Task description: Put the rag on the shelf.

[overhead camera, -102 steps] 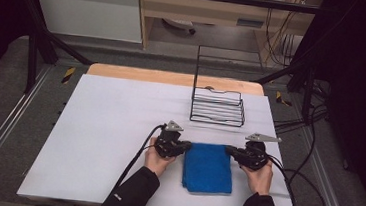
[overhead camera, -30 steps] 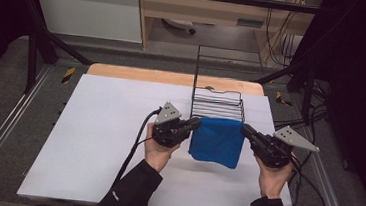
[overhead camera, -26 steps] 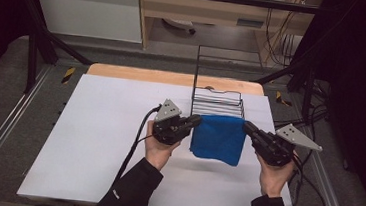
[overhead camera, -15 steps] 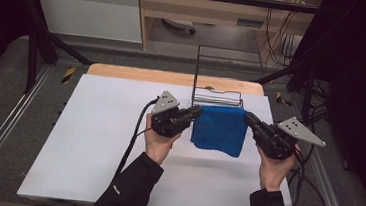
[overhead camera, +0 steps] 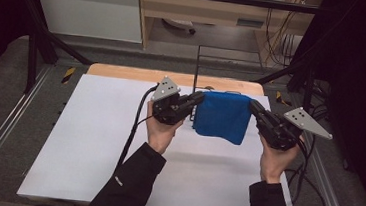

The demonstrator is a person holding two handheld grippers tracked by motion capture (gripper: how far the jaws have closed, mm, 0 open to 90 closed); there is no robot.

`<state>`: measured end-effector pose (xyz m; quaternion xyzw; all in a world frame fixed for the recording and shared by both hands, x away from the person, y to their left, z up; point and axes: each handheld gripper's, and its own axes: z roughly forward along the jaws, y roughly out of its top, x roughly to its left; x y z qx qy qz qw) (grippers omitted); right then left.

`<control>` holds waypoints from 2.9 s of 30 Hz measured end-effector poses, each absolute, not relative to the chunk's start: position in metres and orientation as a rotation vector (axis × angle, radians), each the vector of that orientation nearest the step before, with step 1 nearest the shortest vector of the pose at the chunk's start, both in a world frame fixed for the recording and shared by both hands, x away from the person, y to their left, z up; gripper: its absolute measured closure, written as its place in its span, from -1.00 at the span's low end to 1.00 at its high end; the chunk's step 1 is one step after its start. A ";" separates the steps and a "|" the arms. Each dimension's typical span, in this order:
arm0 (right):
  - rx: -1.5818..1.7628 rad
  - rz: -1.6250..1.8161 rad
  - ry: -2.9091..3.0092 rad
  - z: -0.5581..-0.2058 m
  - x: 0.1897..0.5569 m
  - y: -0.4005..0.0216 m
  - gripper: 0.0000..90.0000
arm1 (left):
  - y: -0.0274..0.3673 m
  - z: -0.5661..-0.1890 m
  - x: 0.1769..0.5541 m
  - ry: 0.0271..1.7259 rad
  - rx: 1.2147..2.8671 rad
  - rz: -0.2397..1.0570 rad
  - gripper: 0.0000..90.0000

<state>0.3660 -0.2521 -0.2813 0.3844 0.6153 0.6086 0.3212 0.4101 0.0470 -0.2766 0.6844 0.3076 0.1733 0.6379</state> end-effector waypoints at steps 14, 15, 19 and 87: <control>0.972 1.608 1.563 -0.257 0.375 -0.252 0.91 | 0.044 -0.250 0.420 0.677 1.518 0.435 0.88; 0.970 1.607 1.557 -0.255 0.376 -0.252 0.91 | 0.044 -0.247 0.420 0.676 1.514 0.437 0.88; 0.959 1.606 1.536 -0.247 0.379 -0.252 0.91 | 0.043 -0.239 0.423 0.661 1.503 0.455 0.88; 0.952 1.601 1.418 -0.153 0.482 -0.260 0.91 | 0.017 -0.150 0.516 0.706 1.409 0.533 0.88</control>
